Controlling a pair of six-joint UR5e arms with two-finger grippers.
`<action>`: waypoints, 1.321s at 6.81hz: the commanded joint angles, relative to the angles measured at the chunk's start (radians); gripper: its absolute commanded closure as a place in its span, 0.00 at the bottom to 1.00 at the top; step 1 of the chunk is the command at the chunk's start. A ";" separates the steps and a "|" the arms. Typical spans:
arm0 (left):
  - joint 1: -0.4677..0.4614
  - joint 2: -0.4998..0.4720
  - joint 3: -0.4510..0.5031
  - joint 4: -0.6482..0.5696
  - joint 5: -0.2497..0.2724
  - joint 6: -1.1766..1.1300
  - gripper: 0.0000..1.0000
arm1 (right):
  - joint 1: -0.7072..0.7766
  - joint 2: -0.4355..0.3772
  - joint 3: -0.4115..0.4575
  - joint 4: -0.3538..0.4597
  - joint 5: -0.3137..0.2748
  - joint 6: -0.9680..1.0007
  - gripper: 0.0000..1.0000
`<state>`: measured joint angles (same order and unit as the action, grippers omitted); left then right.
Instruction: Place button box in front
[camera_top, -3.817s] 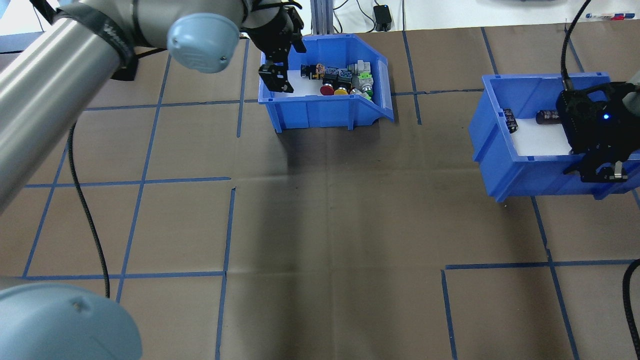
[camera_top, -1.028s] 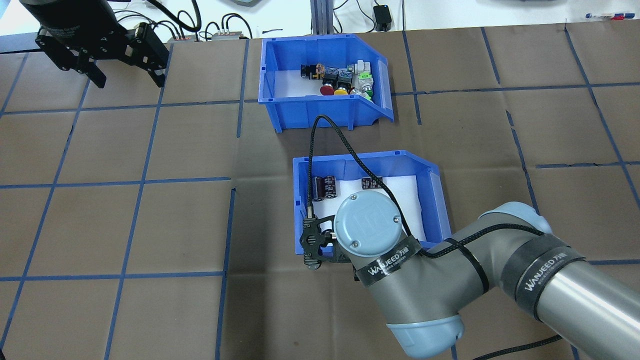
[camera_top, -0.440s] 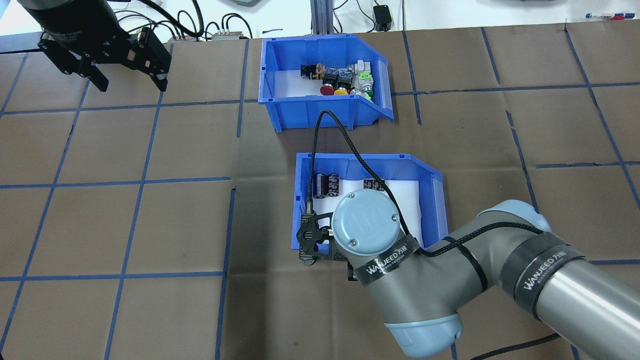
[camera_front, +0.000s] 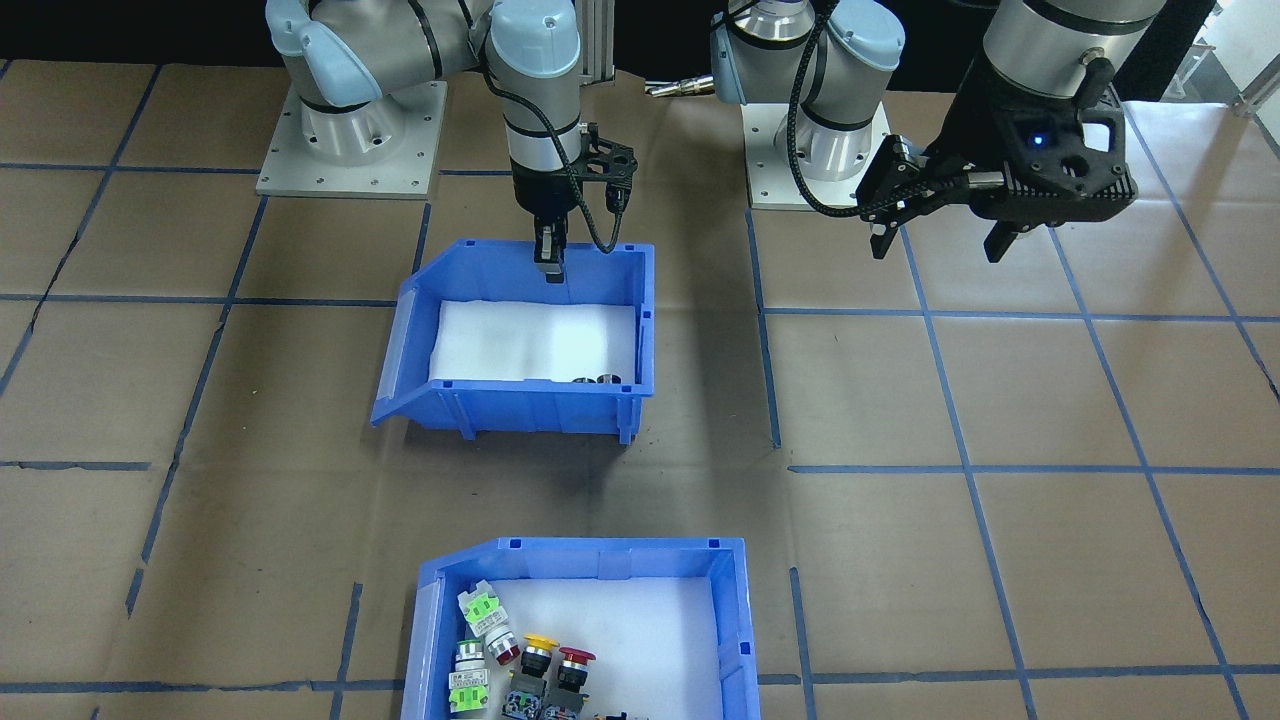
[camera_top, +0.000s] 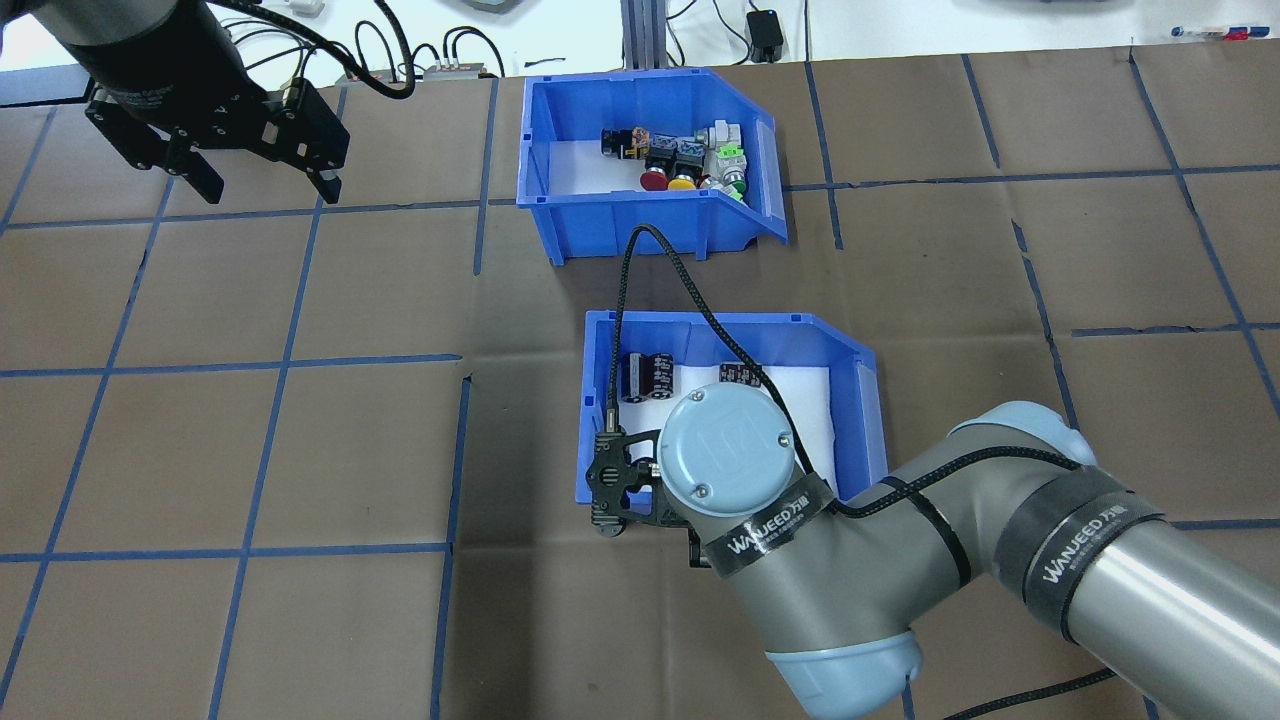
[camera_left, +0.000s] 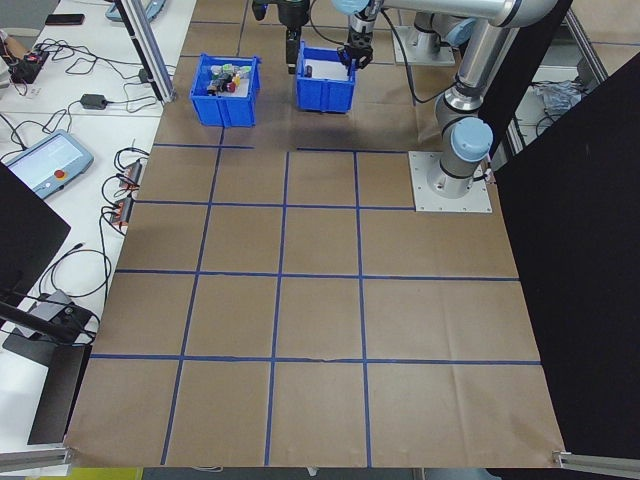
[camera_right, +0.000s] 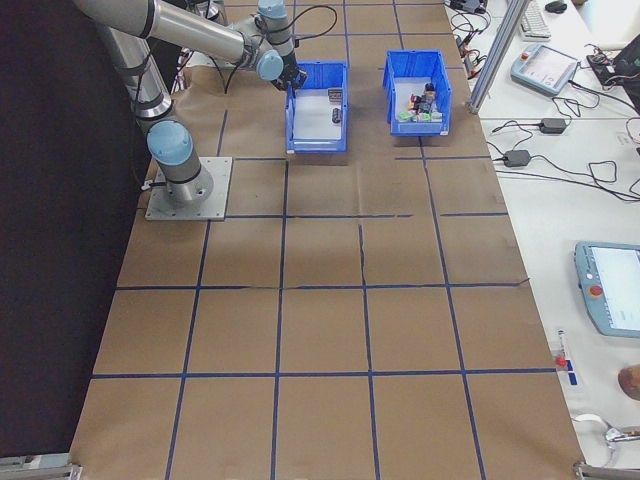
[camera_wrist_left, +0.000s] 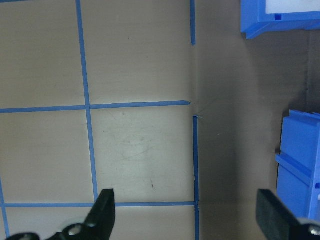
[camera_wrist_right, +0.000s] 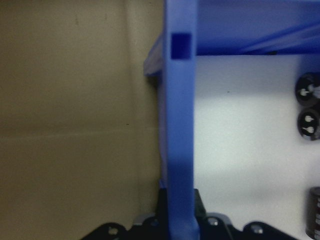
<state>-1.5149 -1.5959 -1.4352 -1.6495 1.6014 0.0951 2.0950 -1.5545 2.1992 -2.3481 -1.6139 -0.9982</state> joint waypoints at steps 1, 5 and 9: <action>-0.002 0.005 -0.008 0.001 0.002 0.000 0.00 | -0.001 -0.004 -0.007 0.006 -0.001 0.000 0.00; -0.002 0.008 -0.011 0.001 0.002 0.000 0.00 | -0.146 -0.111 -0.154 0.226 -0.003 0.004 0.00; -0.002 0.013 -0.013 -0.007 0.015 0.009 0.00 | -0.430 -0.121 -0.370 0.431 0.020 0.371 0.00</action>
<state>-1.5166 -1.5847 -1.4479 -1.6520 1.6133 0.1033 1.7467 -1.6801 1.8878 -1.9549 -1.6027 -0.7952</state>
